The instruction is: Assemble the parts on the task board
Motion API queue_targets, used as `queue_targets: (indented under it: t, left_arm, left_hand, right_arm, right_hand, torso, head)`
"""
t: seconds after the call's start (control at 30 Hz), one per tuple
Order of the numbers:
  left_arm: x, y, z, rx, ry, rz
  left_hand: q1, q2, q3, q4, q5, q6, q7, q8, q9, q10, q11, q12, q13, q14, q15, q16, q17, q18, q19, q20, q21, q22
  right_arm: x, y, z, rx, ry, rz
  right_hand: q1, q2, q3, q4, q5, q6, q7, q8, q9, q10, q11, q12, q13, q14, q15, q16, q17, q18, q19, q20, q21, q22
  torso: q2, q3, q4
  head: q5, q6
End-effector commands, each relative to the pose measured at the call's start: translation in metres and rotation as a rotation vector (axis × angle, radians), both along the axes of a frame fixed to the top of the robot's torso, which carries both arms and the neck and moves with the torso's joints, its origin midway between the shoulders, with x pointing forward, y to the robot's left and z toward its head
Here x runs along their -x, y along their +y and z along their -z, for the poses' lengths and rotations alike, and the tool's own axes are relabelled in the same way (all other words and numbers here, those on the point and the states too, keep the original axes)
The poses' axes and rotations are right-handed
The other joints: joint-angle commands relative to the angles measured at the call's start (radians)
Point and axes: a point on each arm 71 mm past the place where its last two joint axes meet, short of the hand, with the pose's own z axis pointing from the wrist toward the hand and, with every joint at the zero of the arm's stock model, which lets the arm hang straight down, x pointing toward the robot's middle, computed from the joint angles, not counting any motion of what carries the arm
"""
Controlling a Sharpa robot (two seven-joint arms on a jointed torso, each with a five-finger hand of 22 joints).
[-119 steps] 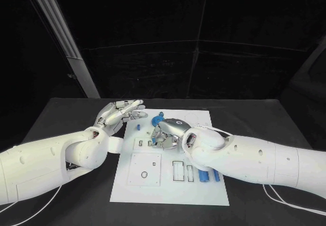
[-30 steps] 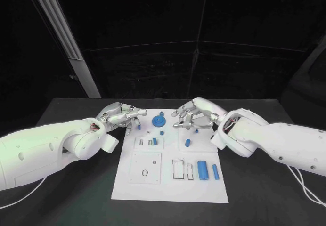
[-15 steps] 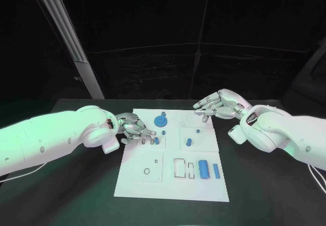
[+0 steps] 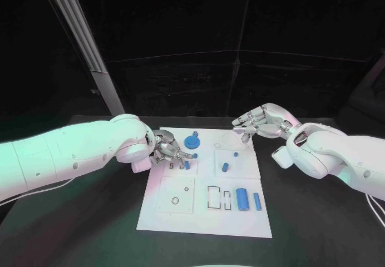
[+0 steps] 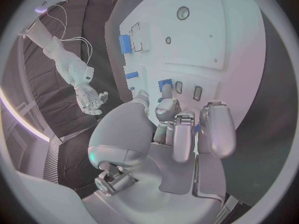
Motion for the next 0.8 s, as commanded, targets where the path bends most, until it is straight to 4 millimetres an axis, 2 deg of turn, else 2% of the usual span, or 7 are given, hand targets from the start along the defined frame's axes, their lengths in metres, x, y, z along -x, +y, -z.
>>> queue_targets:
  t: [0.03, 0.23, 0.4, 0.8]
  left_arm:
    - [-0.002, -0.001, 0.0, -0.06, -0.004, -0.002]
    - [-0.005, -0.009, 0.0, -0.086, -0.024, 0.012]
    - [-0.007, -0.012, 0.0, -0.101, -0.028, 0.021]
    - [-0.009, -0.014, 0.001, -0.14, -0.03, 0.049]
  left_hand:
    - [-0.005, 0.002, -0.012, -0.001, 0.0, -0.01, 0.0, 0.017, 0.016, 0.006, -0.002, 0.006, 0.003, 0.104, -0.008, 0.003, 0.263, -0.016, 0.01, -0.003, 0.007, 0.005]
    - [0.009, 0.002, -0.027, -0.005, 0.002, -0.032, 0.0, 0.039, 0.041, -0.002, -0.002, 0.001, -0.006, 0.104, -0.008, 0.003, 0.263, -0.015, 0.007, -0.003, 0.004, 0.0]
    - [0.014, 0.006, -0.028, -0.005, 0.004, -0.037, 0.0, 0.044, 0.046, -0.004, -0.001, 0.0, -0.008, 0.104, -0.007, 0.003, 0.263, -0.015, 0.006, -0.003, 0.004, -0.001]
    - [0.028, 0.013, -0.028, -0.01, 0.005, -0.044, 0.0, 0.055, 0.058, -0.003, -0.002, 0.003, -0.005, 0.104, -0.007, 0.003, 0.263, -0.015, 0.006, -0.003, 0.006, 0.004]
  right_arm:
    - [-0.001, 0.0, -0.002, -0.013, -0.009, 0.015]
    - [-0.002, 0.001, -0.002, -0.011, -0.007, 0.022]
    - [-0.004, 0.0, -0.001, -0.008, -0.006, 0.033]
    - [-0.006, 0.0, 0.0, -0.004, -0.002, 0.039]
  right_hand:
    - [-0.007, 0.004, -0.007, 0.0, 0.006, -0.001, 0.0, -0.008, -0.001, 0.007, 0.002, -0.006, -0.002, 0.004, 0.002, -0.009, -0.001, 0.012, 0.006, -0.001, -0.008, -0.002]
    - [-0.012, 0.007, -0.014, 0.002, 0.018, -0.005, 0.003, -0.009, -0.001, 0.006, 0.004, -0.011, -0.003, 0.002, 0.004, -0.016, -0.002, 0.011, 0.004, 0.001, -0.013, -0.005]
    - [-0.013, 0.009, -0.018, 0.003, 0.029, -0.005, 0.003, -0.009, 0.0, 0.007, 0.004, -0.014, -0.003, 0.002, 0.005, -0.019, -0.002, 0.011, 0.004, 0.002, -0.015, -0.007]
    - [-0.013, 0.011, -0.02, 0.003, 0.036, -0.007, 0.003, -0.01, -0.001, 0.006, 0.005, -0.016, -0.004, 0.002, 0.005, -0.022, -0.002, 0.011, 0.004, 0.002, -0.016, -0.008]
  torso:
    - [0.001, -0.0008, 0.0007]
    - [0.002, -0.0009, -0.0009]
    - [0.001, -0.0018, 0.0008]
    - [0.001, -0.0022, 0.001]
  head:
    - [-0.001, -0.002]
    - [0.003, -0.006]
    - [0.003, -0.012]
    - [0.001, -0.016]
